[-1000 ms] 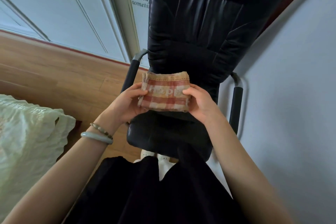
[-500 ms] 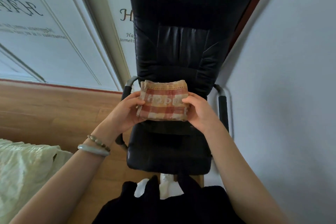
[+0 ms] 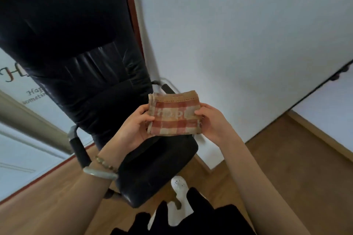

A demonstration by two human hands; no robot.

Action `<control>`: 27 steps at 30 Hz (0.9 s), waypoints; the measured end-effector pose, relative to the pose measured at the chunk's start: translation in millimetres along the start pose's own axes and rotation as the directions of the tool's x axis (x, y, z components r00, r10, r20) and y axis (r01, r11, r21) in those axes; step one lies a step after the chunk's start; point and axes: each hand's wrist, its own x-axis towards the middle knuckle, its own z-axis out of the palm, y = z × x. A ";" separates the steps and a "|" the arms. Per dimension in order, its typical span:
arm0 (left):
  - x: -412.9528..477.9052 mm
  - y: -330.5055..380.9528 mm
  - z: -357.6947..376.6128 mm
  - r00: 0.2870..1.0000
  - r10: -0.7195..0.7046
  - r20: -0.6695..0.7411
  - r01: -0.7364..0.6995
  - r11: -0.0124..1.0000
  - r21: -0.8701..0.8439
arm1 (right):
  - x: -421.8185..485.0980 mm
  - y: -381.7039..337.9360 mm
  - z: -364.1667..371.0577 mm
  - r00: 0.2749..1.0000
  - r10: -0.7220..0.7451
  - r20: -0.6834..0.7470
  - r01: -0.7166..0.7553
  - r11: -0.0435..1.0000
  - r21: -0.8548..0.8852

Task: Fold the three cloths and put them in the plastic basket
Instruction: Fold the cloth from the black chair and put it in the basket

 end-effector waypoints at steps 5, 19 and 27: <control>-15.4 -20.3 42.1 0.975 -0.106 0.194 0.090 0.992 0.090 | -72.1 19.0 -34.8 0.973 -0.074 -0.220 0.081 0.997 0.022; -58.1 -91.6 196.7 0.761 -0.362 0.539 0.146 0.904 0.402 | -265.4 64.1 -126.3 0.749 -0.222 -0.624 0.412 0.894 0.176; -123.5 -164.6 294.4 0.585 -0.508 0.632 0.201 0.846 0.494 | -390.7 105.9 -177.4 0.580 -0.222 -0.784 0.570 0.798 0.195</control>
